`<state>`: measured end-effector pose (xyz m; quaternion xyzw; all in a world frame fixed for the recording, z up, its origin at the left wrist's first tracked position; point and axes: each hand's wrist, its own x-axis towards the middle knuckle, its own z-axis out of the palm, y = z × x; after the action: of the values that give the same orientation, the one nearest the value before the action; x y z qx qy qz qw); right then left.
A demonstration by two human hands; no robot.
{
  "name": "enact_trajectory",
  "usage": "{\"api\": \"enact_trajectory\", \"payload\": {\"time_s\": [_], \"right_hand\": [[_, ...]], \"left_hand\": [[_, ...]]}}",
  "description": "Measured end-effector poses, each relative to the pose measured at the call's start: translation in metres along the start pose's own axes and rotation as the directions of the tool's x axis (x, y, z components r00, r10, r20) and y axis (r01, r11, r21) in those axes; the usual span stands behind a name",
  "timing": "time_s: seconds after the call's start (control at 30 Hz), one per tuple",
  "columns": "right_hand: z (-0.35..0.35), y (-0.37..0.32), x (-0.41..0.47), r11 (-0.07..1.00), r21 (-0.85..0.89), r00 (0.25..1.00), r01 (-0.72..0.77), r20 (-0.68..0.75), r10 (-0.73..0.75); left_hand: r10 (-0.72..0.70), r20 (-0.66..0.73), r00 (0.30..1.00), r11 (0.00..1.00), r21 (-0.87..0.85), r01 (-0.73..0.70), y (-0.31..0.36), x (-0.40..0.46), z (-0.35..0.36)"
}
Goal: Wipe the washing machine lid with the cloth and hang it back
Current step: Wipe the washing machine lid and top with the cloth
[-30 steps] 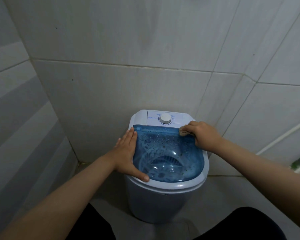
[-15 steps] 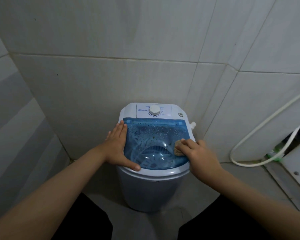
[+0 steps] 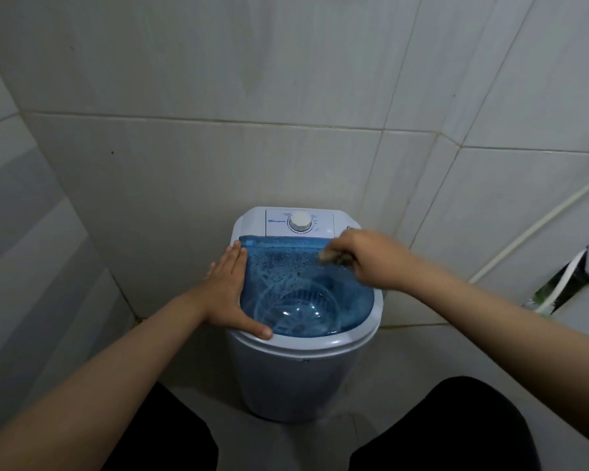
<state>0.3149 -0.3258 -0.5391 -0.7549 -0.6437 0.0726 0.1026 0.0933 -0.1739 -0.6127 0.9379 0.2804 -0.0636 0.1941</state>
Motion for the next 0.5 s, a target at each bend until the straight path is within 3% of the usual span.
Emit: {"api": "enact_trajectory", "payload": {"time_s": [0.1,0.23,0.5], "right_hand": [[0.006,0.011,0.044,0.997,-0.065,0.995,-0.050,-0.087,0.045],[0.026,0.016,0.064,0.970,-0.214,0.993,-0.115,-0.051,0.107],[0.054,-0.003,0.005,0.950,-0.302,0.997,-0.073,-0.060,0.057]], "left_hand": [[0.000,-0.003,1.000,1.000,0.004,0.000,0.000,0.000,0.001],[0.001,-0.011,1.000,1.000,-0.004,-0.001,-0.001,0.001,0.001],[0.009,-0.025,1.000,1.000,-0.009,-0.009,-0.006,0.004,0.004]]}}
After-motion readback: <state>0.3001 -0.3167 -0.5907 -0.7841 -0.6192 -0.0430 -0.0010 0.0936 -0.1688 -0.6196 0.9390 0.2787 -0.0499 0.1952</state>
